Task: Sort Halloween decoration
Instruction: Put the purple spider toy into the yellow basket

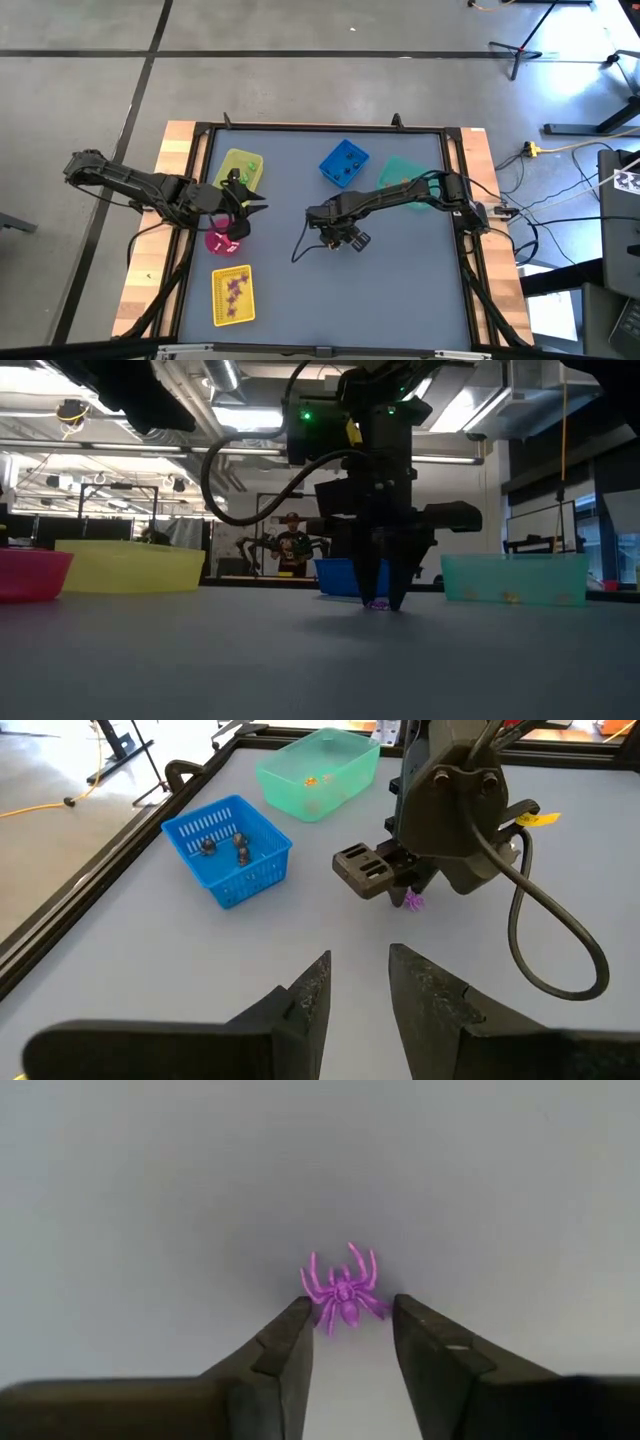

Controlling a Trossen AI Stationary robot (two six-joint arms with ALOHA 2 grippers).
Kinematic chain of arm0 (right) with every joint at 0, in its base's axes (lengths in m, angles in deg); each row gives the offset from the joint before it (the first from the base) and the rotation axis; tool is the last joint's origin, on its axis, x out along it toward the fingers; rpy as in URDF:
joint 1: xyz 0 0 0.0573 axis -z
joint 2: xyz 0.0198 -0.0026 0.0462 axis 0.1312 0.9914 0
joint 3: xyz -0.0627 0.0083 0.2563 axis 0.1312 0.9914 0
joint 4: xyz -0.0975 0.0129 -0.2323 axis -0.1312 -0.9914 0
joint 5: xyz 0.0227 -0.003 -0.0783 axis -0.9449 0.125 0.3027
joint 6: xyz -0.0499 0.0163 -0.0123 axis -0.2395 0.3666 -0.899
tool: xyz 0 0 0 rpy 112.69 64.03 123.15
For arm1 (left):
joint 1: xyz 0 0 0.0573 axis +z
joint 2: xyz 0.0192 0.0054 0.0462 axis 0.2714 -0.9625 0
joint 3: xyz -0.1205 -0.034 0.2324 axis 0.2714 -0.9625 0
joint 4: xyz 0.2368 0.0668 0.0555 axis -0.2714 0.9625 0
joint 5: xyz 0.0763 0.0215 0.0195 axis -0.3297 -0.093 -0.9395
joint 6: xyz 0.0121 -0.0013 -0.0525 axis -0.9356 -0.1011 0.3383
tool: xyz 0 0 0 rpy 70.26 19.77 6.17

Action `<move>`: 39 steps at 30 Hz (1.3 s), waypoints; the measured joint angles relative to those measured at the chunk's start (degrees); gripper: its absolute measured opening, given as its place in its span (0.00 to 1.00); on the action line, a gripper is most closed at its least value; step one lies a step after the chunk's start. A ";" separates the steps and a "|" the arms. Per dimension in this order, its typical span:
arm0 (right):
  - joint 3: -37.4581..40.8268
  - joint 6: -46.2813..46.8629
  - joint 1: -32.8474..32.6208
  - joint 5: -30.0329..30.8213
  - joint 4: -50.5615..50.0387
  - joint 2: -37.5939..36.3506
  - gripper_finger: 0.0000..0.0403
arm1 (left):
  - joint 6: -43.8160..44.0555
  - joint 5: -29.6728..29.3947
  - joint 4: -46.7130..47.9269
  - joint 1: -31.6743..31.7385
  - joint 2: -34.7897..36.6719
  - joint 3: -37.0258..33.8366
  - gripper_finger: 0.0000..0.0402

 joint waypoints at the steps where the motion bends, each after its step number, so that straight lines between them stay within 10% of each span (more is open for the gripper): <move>1: 0.00 0.08 0.00 0.00 0.02 0.00 0.33 | 0.00 0.00 0.00 0.00 0.00 0.00 0.22; 39: -3.67 17.25 -0.07 -11.60 5.20 0.27 0.31 | 0.00 0.01 0.04 0.00 -0.02 0.00 0.22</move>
